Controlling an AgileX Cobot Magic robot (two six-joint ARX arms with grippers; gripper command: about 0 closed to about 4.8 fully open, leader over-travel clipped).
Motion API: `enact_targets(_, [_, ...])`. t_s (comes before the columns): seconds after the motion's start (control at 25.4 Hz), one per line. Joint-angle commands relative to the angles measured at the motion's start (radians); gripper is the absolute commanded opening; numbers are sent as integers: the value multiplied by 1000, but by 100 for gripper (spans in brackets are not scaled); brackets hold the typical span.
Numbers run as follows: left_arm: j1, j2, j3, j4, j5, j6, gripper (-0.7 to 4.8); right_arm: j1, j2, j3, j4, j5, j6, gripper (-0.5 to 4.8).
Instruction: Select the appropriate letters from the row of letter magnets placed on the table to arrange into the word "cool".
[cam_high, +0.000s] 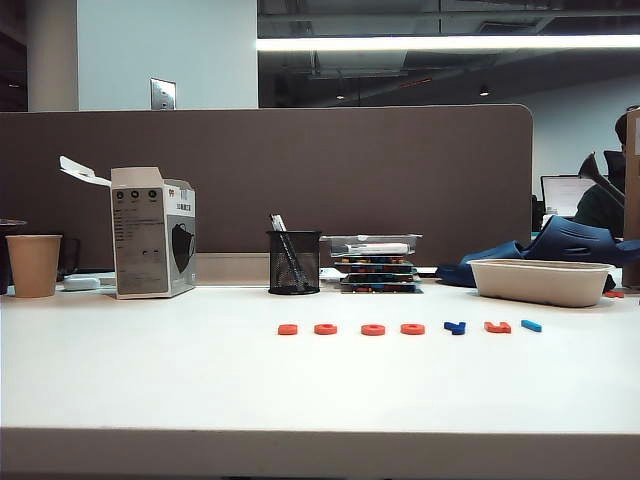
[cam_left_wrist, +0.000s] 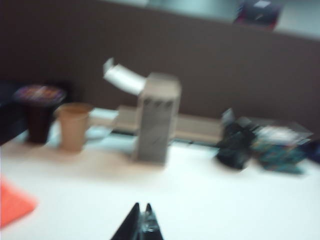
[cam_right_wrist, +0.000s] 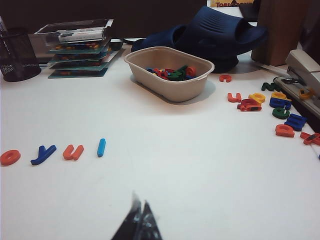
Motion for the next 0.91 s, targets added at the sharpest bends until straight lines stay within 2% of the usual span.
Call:
enact_targets(0.04, [1,8,208,-196,48,-50,-5,1,-8,-4,24,0,5,-4])
enact_targets(0.08, [1,29,317,-322,69,-42,-5,1,-8,-4,27,0,5,-4])
enact_targets(0.16, [1,94,496,-489,113,-27,-5,1,-8,-4,27,-1,5,-4])
enact_targets(0.43, [1,378,930,-792,308,-11,-5,2,-8,-4,27,0,5,-4])
enact_targets(0.63, [0,674,1309,-1101,333,5,-5,1,-8,-4,27,0,5,-4])
enact_targets(0.67, [-39,745,1395,-1154,330,-50,-5,1,-8,-4,27,0,5,-4])
enact_targets(0.83, [-228,881,1538,-1178,270,-106,-5,0,-8,-4,26,3,5,-4])
enact_targets(0.87, [-292,914,1568,-1187,234,-132,-5,0,-8,-4,26,3,5,-4])
enact_targets(0.91, [-404,978,1616,-1213,164,-166,-5,0,-8,-4,26,3,5,-4])
